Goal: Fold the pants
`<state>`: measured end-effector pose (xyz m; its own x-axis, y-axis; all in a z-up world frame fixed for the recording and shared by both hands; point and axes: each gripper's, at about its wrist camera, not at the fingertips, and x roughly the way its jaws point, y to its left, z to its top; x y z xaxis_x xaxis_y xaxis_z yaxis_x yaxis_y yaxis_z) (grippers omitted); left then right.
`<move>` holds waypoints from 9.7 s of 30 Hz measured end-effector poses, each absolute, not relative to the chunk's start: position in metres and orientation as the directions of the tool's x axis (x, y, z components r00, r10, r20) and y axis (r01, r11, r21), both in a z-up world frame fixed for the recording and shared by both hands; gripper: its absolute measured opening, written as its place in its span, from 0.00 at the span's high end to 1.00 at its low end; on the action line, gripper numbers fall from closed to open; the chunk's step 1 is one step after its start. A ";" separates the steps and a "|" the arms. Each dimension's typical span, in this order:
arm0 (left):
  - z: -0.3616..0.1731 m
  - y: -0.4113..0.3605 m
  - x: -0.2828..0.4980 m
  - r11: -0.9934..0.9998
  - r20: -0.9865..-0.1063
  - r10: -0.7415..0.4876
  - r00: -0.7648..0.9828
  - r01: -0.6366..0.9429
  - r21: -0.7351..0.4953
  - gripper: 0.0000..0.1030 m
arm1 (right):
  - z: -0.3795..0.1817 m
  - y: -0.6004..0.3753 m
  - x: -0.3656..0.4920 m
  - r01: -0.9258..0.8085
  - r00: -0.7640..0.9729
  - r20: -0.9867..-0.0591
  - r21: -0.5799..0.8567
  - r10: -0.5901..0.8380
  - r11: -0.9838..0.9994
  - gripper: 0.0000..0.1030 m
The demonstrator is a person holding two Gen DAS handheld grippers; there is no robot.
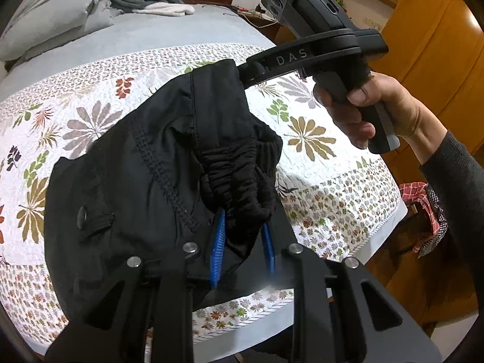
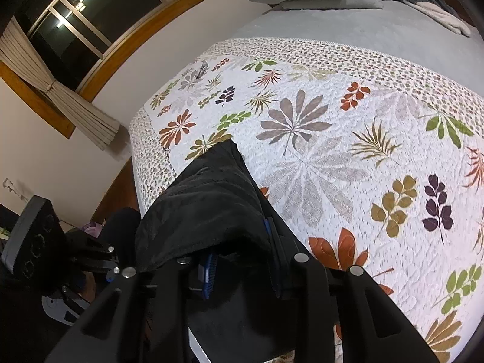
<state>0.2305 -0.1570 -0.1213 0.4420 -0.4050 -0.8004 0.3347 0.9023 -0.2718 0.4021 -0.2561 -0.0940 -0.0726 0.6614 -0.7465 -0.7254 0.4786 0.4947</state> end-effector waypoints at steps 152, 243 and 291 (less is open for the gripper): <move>-0.197 0.053 0.258 0.881 -0.774 -0.463 0.431 0.132 -0.454 0.10 | -0.185 -0.374 0.273 -0.176 0.249 -0.563 0.774 0.788 0.608 0.52; -0.216 0.192 0.425 0.658 -0.619 -0.740 0.264 0.093 -0.747 0.69 | -0.200 -0.226 0.425 -0.234 -0.001 -0.443 0.872 0.896 0.431 0.55; -0.243 0.253 0.428 0.743 -0.694 -0.593 0.408 -0.054 -0.667 0.31 | -0.237 -0.234 0.530 -0.033 0.225 -0.664 0.726 0.713 0.686 0.26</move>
